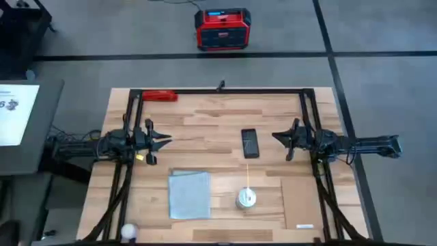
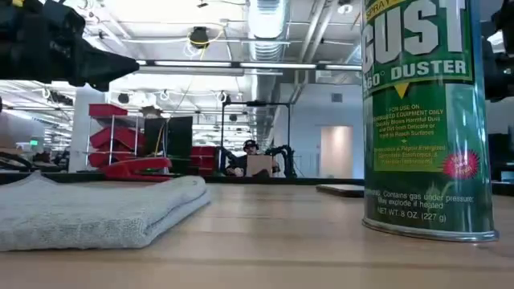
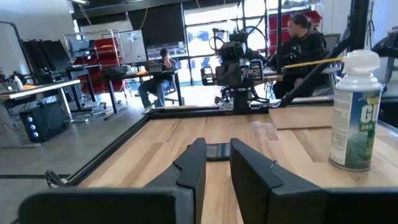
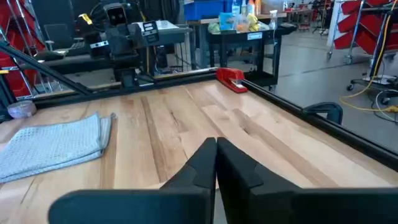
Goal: Apply microfiber cloth
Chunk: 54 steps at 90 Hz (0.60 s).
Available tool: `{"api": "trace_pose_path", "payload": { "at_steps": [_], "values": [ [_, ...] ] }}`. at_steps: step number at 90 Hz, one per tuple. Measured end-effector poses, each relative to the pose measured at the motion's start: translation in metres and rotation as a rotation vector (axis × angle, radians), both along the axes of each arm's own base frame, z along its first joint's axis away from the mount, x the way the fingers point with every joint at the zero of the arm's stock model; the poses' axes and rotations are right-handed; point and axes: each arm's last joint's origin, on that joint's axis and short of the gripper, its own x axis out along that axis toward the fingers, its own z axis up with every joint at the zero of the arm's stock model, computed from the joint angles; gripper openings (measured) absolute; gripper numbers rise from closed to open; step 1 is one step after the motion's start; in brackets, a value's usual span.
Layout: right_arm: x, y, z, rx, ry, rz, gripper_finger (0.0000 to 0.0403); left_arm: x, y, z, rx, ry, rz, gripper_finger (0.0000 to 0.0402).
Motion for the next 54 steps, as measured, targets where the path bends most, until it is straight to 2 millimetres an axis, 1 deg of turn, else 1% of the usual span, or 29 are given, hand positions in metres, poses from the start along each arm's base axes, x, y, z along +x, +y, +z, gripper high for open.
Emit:
{"api": "trace_pose_path", "payload": {
  "at_steps": [29,46,54],
  "values": [
    [0.000,0.000,0.000,0.000,0.001,0.000,0.0000,0.000,0.000,0.003,-0.074,-0.044,0.003,0.0049],
    [0.000,0.000,0.000,0.000,0.000,0.000,0.0000,-0.002,0.006,0.007,-0.096,-0.092,0.190,0.0049],
    [0.000,0.000,0.000,0.000,0.000,0.000,0.0000,-0.002,0.008,0.014,-0.075,-0.141,0.212,0.0049]
  ]
}}
